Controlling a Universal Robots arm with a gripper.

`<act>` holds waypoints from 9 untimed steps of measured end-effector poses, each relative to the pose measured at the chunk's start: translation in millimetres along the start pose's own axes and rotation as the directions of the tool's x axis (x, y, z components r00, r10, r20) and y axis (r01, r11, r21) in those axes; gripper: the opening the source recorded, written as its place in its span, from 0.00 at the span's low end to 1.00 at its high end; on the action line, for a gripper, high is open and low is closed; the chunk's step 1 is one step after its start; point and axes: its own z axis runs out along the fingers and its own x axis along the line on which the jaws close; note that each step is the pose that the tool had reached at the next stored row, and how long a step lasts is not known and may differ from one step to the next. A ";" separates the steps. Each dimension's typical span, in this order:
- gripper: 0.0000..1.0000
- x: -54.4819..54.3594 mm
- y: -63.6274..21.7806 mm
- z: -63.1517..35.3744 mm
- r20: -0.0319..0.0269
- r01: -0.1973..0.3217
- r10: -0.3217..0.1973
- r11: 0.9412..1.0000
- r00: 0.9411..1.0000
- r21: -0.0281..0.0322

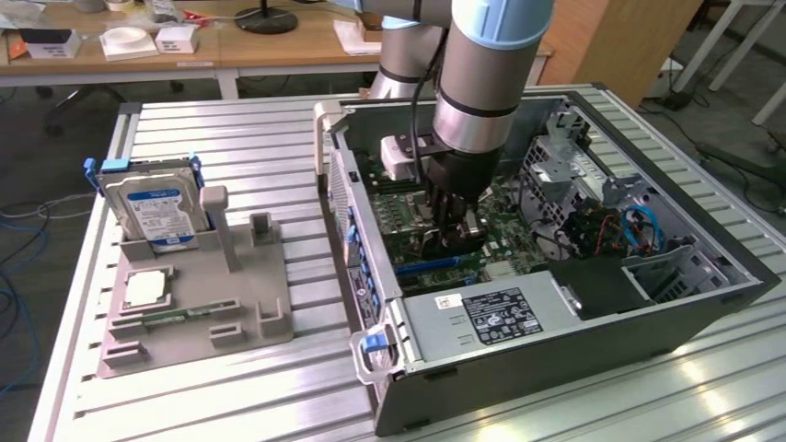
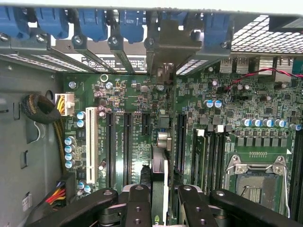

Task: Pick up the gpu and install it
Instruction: 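Insert the gpu into the slot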

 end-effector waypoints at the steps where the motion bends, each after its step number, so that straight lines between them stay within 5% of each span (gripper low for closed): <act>1: 0.27 0.0 0.1 0.3 0.000 0.000 0.000 1.000 1.000 0.000; 9: 0.27 0.0 0.7 1.4 0.000 0.000 0.000 1.000 1.000 0.000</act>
